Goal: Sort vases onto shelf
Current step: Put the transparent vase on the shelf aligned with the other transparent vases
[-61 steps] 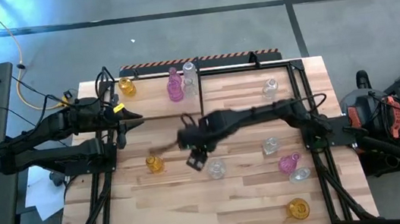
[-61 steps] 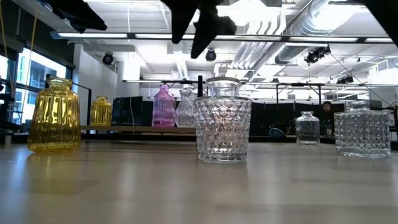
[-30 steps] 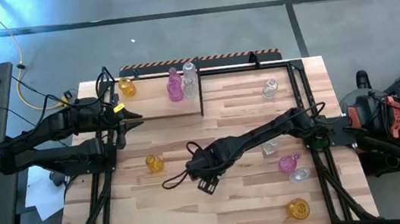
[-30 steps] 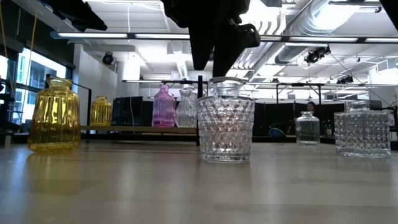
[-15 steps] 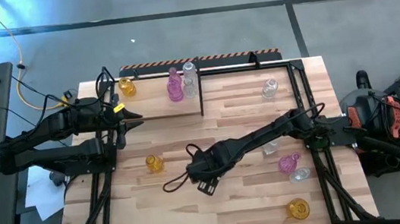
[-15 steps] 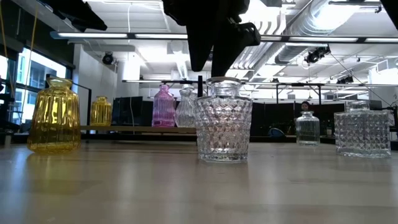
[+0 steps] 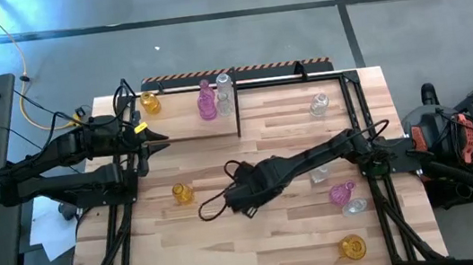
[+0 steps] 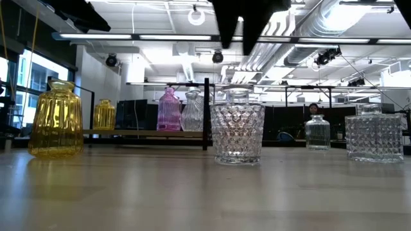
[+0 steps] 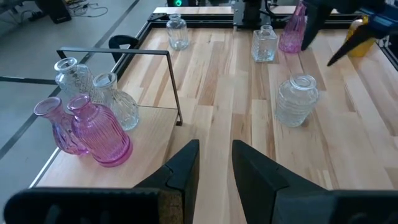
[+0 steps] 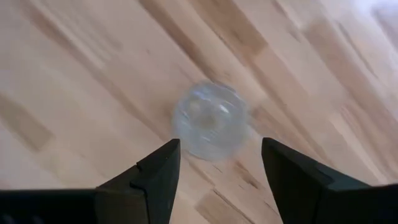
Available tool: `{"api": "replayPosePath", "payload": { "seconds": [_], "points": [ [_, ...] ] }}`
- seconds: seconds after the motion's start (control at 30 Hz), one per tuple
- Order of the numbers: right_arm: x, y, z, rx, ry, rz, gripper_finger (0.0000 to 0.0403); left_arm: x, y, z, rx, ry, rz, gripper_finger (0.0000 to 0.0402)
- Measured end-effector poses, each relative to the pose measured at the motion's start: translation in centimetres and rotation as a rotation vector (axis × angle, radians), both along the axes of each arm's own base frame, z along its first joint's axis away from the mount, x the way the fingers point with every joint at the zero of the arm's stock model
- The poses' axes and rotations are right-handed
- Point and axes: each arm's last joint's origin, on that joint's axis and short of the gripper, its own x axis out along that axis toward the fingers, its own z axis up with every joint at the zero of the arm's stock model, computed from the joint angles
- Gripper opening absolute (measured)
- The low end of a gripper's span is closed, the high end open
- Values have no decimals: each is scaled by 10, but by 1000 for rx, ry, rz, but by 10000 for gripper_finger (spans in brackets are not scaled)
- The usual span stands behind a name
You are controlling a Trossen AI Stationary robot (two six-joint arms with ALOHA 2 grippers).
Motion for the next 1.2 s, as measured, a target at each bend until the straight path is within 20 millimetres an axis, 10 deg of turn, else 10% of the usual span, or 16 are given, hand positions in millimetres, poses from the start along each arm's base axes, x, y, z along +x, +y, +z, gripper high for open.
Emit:
{"api": "replayPosePath", "payload": {
  "seconds": [0.4,0.8,1.2],
  "points": [
    [-27,43,-52,20,156,-255,178,0,-2,-1,-22,13,-72,87],
    [-45,57,-96,-115,28,-712,9,0,-2,-1,-42,4,-61,87],
    [-35,47,-120,-125,-134,-772,2,0,-2,-1,-51,1,-55,87]
  ]
}}
